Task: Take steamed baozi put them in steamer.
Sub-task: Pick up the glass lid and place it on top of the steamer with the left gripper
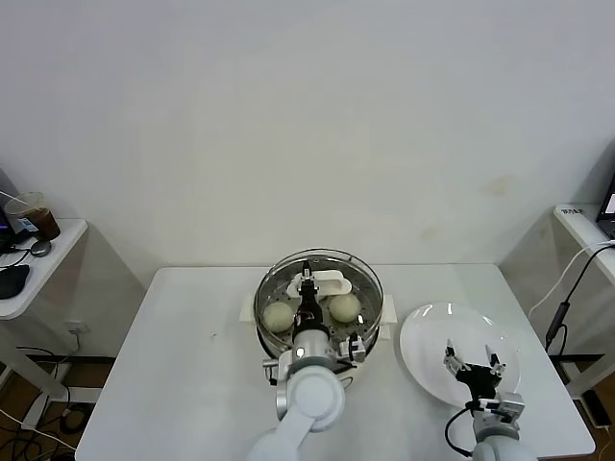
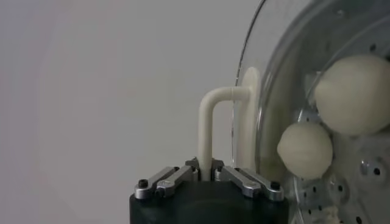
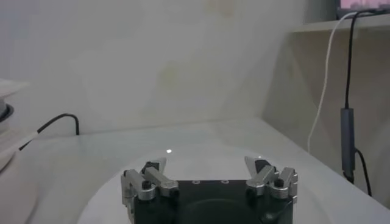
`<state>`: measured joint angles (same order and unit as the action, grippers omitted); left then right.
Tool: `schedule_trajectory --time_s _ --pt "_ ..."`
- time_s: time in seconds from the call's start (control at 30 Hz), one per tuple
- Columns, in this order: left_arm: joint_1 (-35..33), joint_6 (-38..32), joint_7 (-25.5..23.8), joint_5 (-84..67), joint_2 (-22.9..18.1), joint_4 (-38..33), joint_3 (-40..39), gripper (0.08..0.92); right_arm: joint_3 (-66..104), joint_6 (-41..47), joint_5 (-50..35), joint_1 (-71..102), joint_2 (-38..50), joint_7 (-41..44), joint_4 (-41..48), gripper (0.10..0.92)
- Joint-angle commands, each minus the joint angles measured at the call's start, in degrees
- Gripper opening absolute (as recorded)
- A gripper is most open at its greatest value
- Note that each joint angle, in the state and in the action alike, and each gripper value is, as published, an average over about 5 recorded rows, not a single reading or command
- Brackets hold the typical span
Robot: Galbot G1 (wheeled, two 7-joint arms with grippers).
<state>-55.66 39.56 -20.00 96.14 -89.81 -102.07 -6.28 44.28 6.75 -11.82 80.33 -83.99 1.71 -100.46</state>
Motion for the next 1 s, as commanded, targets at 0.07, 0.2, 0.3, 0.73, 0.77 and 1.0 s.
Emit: schedule_trajectory --time_s 0.07,0.2,0.3,0.73,0.77,1.0 --pt "-0.1 0.0 -0.1 1.8 0.2 1.1 0.4 0.168 -0.3 -0.1 0.3 -0.1 -0.4 0.0 0.3 0.823" --pt "-0.3 0.0 -0.2 1.7 0.3 1.0 0.8 0.168 -0.3 -0.1 0.4 -0.1 -0.6 0.0 0.4 0.823" --pt "-0.5 0.0 -0.2 1.4 0.4 0.9 1.0 0.168 -0.3 -0.1 0.5 -0.2 -0.6 0.0 0.4 0.823" --pt "-0.7 0.0 -0.5 0.6 -0.1 0.7 0.2 0.168 -0.6 -0.3 0.6 -0.3 -0.7 0.0 0.8 0.823" --pt "-0.7 0.0 -0.5 0.6 -0.1 0.7 0.2 0.168 -0.6 -0.3 0.6 -0.3 -0.7 0.0 0.8 0.823" --pt "-0.8 0.0 -0.1 0.6 -0.1 1.2 0.2 0.168 -0.5 -0.4 0.6 -0.3 -0.7 0.0 0.9 0.823"
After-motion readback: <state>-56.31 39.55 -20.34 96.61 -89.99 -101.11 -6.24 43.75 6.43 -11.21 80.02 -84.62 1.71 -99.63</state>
